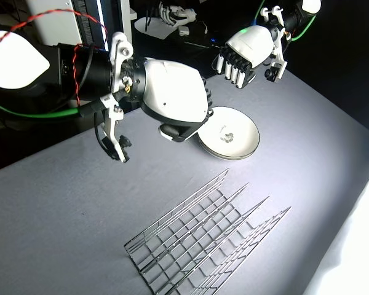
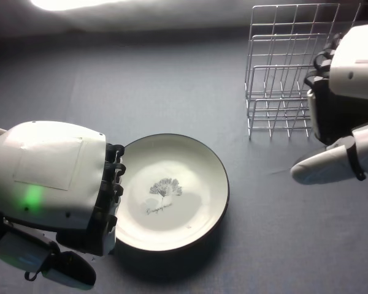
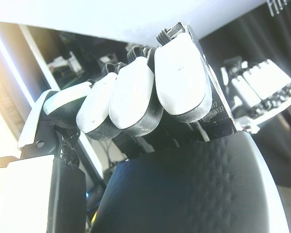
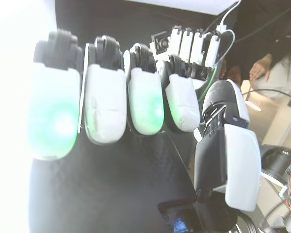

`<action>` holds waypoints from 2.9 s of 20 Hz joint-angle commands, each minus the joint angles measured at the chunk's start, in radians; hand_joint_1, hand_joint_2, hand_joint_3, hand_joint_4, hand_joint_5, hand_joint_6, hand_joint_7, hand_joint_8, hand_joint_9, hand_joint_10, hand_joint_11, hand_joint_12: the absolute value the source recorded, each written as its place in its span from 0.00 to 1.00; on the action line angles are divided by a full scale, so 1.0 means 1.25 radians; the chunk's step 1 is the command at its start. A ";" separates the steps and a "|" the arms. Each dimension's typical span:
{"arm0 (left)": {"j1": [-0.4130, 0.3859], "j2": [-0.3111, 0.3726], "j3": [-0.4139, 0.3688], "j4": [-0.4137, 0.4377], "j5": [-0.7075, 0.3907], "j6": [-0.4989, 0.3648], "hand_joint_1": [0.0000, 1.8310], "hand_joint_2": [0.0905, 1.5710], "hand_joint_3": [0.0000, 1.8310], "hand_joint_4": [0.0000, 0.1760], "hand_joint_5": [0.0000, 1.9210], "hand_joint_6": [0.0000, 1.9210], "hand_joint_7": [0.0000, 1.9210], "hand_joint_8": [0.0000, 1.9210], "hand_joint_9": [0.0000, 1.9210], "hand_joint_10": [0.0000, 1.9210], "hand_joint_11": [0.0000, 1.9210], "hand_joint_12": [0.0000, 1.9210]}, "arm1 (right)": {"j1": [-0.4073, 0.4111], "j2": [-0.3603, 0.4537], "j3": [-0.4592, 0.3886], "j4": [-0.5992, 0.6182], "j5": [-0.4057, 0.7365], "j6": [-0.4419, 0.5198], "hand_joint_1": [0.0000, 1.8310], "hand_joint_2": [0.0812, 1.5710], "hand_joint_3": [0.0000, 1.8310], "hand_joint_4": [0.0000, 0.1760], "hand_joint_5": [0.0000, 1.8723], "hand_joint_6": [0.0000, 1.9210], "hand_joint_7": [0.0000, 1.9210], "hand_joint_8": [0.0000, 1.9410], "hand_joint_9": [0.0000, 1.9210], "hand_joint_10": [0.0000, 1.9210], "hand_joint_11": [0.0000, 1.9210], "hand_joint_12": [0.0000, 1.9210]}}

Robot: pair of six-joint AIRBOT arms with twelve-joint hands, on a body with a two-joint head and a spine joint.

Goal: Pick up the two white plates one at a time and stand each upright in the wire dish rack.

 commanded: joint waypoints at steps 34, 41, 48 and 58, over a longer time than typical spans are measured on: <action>-0.020 -0.169 0.291 0.204 -0.052 -0.061 0.00 0.67 0.00 0.00 0.00 0.00 0.00 0.00 0.00 0.00 0.00 0.00 | -0.035 0.000 0.060 0.016 0.189 0.001 0.00 0.73 0.00 0.00 0.00 0.00 0.00 0.00 0.00 0.00 0.00 0.00; 0.003 -0.190 0.351 0.210 -0.026 -0.061 0.00 0.66 0.00 0.00 0.00 0.00 0.00 0.00 0.00 0.00 0.00 0.00 | -0.032 0.004 0.069 0.002 0.231 -0.012 0.02 0.73 0.00 0.00 0.00 0.00 0.00 0.00 0.00 0.00 0.00 0.00; 0.007 -0.201 0.400 0.226 -0.027 -0.061 0.00 0.66 0.00 0.00 0.00 0.00 0.00 0.00 0.00 0.00 0.00 0.00 | -0.023 -0.010 0.099 -0.078 0.327 -0.031 0.02 0.74 0.00 0.00 0.00 0.00 0.00 0.00 0.00 0.00 0.00 0.00; 0.034 -0.203 0.413 0.244 -0.052 -0.053 0.00 0.66 0.00 0.00 0.00 0.00 0.00 0.00 0.00 0.00 0.00 0.00 | -0.036 -0.084 0.213 -0.216 0.433 -0.031 0.00 0.75 0.00 0.00 0.00 0.00 0.00 0.00 0.00 0.00 0.00 0.00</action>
